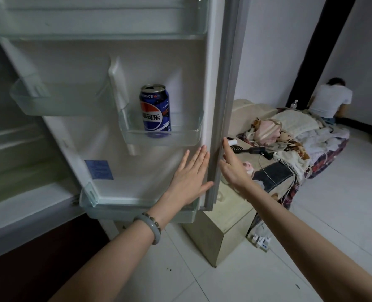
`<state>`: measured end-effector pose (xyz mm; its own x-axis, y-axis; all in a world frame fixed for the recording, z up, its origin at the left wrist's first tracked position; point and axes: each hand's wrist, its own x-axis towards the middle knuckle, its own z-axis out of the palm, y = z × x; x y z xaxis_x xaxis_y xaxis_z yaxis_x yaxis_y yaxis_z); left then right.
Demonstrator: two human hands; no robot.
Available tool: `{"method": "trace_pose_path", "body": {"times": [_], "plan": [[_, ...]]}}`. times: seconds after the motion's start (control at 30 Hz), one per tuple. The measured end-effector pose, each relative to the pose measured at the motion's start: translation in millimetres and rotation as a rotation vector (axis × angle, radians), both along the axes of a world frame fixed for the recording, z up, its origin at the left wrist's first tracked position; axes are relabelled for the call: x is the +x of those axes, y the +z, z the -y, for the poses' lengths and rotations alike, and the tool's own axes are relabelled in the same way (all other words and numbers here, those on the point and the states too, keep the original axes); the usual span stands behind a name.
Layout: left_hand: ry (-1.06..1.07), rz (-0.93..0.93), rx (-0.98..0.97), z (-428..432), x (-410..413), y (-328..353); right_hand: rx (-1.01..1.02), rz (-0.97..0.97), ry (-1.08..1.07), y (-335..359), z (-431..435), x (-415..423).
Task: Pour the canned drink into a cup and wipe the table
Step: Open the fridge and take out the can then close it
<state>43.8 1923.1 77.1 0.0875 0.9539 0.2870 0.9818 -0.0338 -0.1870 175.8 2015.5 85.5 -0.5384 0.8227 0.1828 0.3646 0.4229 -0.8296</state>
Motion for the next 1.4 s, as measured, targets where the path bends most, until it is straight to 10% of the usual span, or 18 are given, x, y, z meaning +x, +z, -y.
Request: {"method": "trace_pose_path", "body": {"times": [0.53,1.0,1.4], "plan": [[-0.044,0.153,-0.004,28.1,5.3,15.9,0.133,-0.013,-0.087,17.2,27.8,8.8],[-0.009,0.554,0.568,101.1,-71.8,124.4,0.499,-0.122,0.021,122.2,92.9,-59.6],[0.194,1.031,0.373,39.8,-101.4,144.9,0.174,0.005,0.049,149.8,75.1,-102.9]]}}
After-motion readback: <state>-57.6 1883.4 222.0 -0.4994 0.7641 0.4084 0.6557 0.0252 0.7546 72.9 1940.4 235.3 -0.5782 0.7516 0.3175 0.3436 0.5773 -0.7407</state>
